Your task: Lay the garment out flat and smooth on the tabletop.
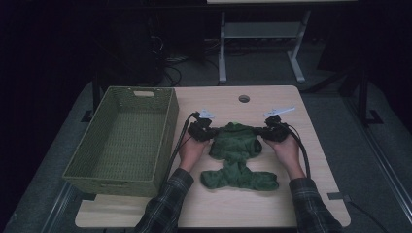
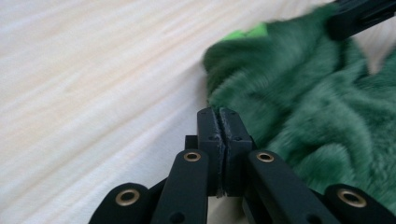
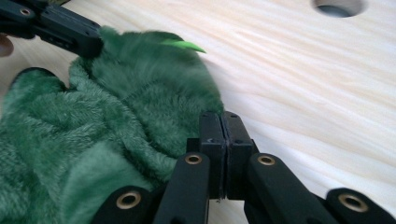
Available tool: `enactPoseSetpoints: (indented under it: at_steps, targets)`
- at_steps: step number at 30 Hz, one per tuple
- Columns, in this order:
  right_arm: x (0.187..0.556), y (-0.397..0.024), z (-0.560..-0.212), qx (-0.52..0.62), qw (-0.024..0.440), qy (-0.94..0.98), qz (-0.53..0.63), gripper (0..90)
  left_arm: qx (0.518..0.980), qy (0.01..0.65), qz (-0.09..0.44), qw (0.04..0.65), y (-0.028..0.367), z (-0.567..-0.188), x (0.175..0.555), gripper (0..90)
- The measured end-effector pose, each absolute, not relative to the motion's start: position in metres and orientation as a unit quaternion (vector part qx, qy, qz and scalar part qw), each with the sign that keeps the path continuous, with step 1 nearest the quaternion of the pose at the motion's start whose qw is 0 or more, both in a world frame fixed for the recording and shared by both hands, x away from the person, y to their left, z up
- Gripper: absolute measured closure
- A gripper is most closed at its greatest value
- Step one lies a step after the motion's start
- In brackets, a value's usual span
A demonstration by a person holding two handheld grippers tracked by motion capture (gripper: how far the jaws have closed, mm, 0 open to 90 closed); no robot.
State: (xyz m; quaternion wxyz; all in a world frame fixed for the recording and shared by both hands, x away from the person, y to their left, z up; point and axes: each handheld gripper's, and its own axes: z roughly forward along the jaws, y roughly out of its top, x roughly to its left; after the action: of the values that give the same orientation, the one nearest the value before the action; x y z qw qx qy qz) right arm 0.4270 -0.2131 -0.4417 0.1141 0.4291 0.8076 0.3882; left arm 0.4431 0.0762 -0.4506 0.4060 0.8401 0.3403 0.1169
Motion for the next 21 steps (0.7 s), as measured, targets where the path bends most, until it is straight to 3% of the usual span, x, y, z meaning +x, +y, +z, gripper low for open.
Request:
enactPoseSetpoints:
  at_steps: [8,17,19,20,21]
  targets:
    - [0.426,-0.224,-0.466,0.451,0.095,0.810,0.364,89.0,0.842,0.340,0.123,0.401,0.065,-0.472,0.451,88.9]
    - [0.432,-0.221,-0.471,0.453,0.124,0.810,0.352,88.5,0.841,0.339,0.129,0.401,0.060,-0.474,0.462,84.7]
    - [0.431,-0.222,-0.470,0.453,0.125,0.807,0.357,83.4,0.837,0.339,0.128,0.410,0.062,-0.468,0.461,82.8]
    - [0.428,-0.225,-0.465,0.457,0.126,0.799,0.369,74.0,0.834,0.340,0.115,0.418,0.064,-0.461,0.458,77.4]
    - [0.428,-0.225,-0.465,0.457,0.126,0.799,0.369,74.0,0.834,0.340,0.115,0.418,0.064,-0.461,0.458,75.8]
